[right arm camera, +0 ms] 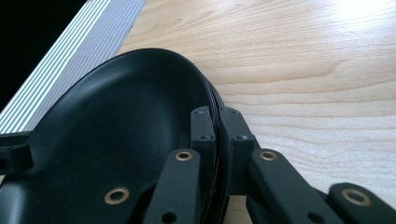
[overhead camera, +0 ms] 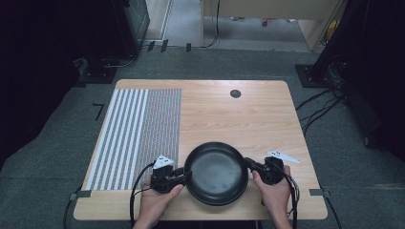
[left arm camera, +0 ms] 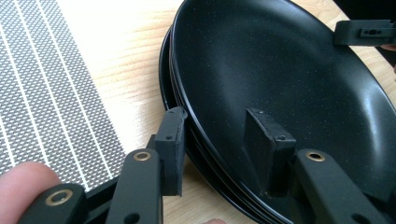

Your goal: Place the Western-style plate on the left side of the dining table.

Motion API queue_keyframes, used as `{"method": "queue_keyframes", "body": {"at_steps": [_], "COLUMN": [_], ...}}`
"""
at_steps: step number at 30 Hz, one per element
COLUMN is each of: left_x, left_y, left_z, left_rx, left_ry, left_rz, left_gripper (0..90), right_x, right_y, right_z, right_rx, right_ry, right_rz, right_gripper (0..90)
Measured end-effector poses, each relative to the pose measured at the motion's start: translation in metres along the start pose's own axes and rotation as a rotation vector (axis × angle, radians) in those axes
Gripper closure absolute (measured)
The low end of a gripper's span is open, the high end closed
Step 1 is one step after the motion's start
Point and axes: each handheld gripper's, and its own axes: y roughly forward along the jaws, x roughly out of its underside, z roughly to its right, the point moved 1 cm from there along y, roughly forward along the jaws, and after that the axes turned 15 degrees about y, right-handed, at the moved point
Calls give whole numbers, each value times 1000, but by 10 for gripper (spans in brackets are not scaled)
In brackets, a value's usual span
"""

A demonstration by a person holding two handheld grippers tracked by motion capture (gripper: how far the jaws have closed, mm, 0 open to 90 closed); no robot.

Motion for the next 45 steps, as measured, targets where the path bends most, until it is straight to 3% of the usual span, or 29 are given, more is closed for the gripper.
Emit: {"method": "queue_keyframes", "body": {"at_steps": [6, 7, 11, 18, 23, 32, 35, 45], "left_x": [0, 0, 1, 0, -3, -4, -3, 2], "left_y": [0, -1, -2, -8, -20, -29, -31, -31], "left_z": [0, -1, -1, -4, -14, -17, -16, -18], "left_rx": [-5, -7, -2, -9, -17, -31, -26, 23], "left_ry": [-16, -19, -31, -41, -47, 0, 5, -15], "left_rz": [0, -1, -5, 1, 25, 13, 10, 20], "left_gripper": [633, 644, 670, 686, 709, 717, 712, 692], "right_x": [3, 4, 7, 10, 16, 24, 25, 26], "right_y": [2, 3, 5, 7, 13, 21, 22, 21], "right_z": [-3, -2, -3, -4, -10, -13, -15, -13], "right_rx": [6, -9, -17, -37, -62, -81, -70, -84], "right_ry": [9, 41, 72, 68, 65, 55, 33, 77], "right_rz": [14, 9, 13, 15, -4, -22, -17, -47], "right_gripper": [858, 861, 860, 858, 845, 803, 796, 792]}}
